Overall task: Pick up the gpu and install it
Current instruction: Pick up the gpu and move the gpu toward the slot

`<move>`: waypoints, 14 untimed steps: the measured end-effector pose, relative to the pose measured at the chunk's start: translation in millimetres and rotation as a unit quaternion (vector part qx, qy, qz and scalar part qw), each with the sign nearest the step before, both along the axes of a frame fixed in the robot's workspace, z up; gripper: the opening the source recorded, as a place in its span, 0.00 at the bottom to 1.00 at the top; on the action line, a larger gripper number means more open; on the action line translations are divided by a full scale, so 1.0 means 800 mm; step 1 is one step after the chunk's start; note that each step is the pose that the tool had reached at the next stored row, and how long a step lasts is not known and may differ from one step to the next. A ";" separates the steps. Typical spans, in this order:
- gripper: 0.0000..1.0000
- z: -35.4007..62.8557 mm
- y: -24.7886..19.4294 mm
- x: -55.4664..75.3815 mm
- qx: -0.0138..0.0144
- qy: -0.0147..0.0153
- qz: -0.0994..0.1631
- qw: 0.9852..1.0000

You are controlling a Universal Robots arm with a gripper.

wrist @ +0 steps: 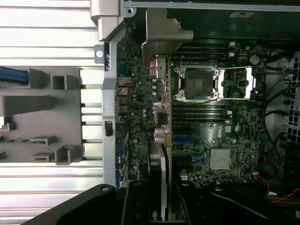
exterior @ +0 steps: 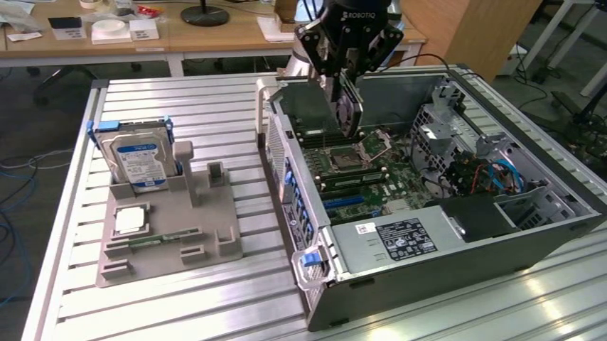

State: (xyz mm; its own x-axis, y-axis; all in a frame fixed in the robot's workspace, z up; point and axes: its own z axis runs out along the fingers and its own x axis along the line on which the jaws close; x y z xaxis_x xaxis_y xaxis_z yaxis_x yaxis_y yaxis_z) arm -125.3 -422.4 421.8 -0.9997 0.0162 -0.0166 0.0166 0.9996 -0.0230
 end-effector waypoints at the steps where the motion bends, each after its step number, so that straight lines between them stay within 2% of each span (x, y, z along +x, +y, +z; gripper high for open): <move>1: 0.28 0.000 0.0000 0.002 0.000 0.000 0.000 1.000; 14: 0.28 0.000 0.0000 0.023 0.000 0.000 0.000 1.000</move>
